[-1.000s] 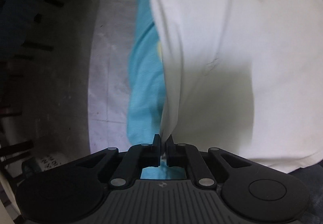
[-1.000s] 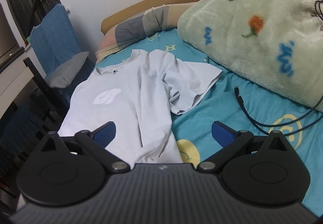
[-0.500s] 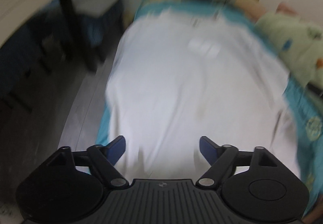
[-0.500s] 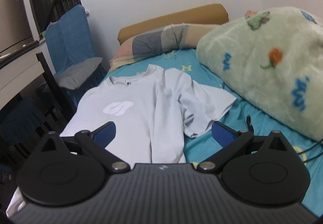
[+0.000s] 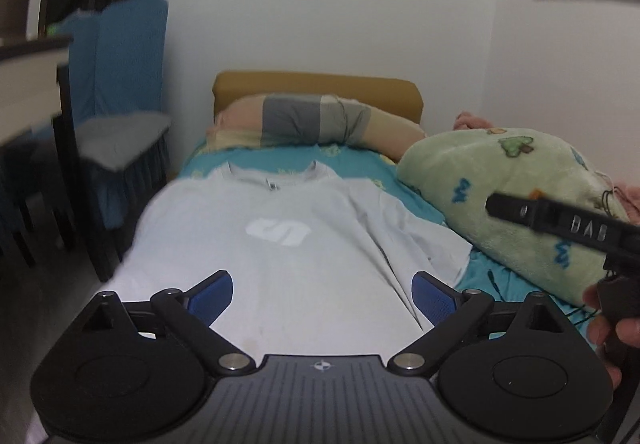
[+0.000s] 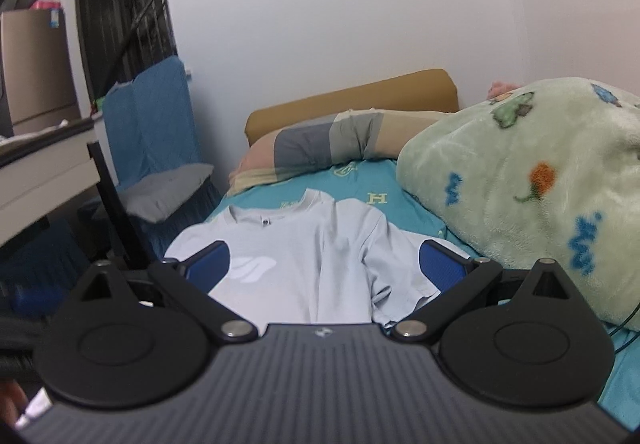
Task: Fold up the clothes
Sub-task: 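Grasp the T-shirt side with the left gripper and fold it over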
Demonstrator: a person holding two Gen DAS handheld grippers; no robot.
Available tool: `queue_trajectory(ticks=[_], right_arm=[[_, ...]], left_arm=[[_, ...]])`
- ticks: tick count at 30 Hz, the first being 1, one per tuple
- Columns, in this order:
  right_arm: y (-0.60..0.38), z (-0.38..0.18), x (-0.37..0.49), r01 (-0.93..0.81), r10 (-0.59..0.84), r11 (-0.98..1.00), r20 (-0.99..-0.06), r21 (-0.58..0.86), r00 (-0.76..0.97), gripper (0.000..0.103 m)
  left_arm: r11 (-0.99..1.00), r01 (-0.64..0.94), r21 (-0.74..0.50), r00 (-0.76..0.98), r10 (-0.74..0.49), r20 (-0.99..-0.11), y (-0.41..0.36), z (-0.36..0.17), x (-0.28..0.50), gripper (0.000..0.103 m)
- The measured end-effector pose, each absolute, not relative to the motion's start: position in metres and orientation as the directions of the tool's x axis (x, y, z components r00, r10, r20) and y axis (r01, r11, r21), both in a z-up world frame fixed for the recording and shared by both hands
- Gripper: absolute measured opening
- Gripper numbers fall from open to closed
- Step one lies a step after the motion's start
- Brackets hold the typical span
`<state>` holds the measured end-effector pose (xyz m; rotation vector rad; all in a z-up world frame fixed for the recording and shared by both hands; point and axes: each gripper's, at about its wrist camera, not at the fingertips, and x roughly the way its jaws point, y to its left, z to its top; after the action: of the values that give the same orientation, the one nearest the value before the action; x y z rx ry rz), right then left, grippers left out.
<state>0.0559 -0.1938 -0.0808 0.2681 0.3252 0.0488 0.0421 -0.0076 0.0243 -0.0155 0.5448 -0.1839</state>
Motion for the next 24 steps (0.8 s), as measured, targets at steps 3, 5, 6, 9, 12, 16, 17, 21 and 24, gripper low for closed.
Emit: queue_trajectory(ticks=[3,5,6,9,12,16,17,21,24], right_arm=[[-0.196,-0.082,0.062,0.005,0.089,0.955,-0.304,0.297,0.948,0.103],[-0.197,-0.087,0.069,0.006,0.096,0.951,-0.313,0.309,0.945,0.103],[-0.199,-0.09,0.073,0.008,0.099,0.949,-0.321,0.316,0.942,0.103],[-0.214,-0.107,0.09,0.046,0.1,0.925,-0.359,0.377,0.928,0.099],[-0.242,-0.133,0.122,0.124,0.082,0.885,-0.413,0.448,0.907,0.092],[-0.283,-0.173,0.164,0.259,0.031,0.824,-0.495,0.504,0.868,0.084],[-0.293,-0.183,0.174,0.295,0.015,0.806,-0.515,0.514,0.857,0.083],[-0.316,-0.222,0.202,0.362,0.017,0.735,-0.549,0.574,0.835,0.082],[-0.315,-0.238,0.222,0.346,0.011,0.757,-0.54,0.554,0.842,0.078]], left_arm=[[0.99,0.144,-0.007,0.849,-0.127,-0.513,-0.002,0.019,0.046,0.101],[0.991,0.13,0.011,0.859,-0.107,-0.501,0.015,-0.008,0.042,0.101],[0.993,0.122,0.011,0.861,-0.1,-0.499,0.024,-0.03,0.038,0.101],[0.994,0.108,-0.026,0.85,-0.106,-0.516,0.033,-0.061,0.051,0.101],[0.995,0.079,-0.061,0.843,-0.099,-0.528,0.039,-0.077,0.065,0.102],[0.992,0.039,-0.118,0.826,-0.098,-0.556,0.055,-0.097,0.08,0.102],[0.991,0.028,-0.134,0.821,-0.099,-0.562,0.058,-0.101,0.083,0.102],[0.982,0.005,-0.19,0.821,-0.112,-0.56,0.069,-0.109,0.092,0.102],[0.975,-0.006,-0.221,0.83,-0.119,-0.545,0.075,-0.114,0.101,0.102]])
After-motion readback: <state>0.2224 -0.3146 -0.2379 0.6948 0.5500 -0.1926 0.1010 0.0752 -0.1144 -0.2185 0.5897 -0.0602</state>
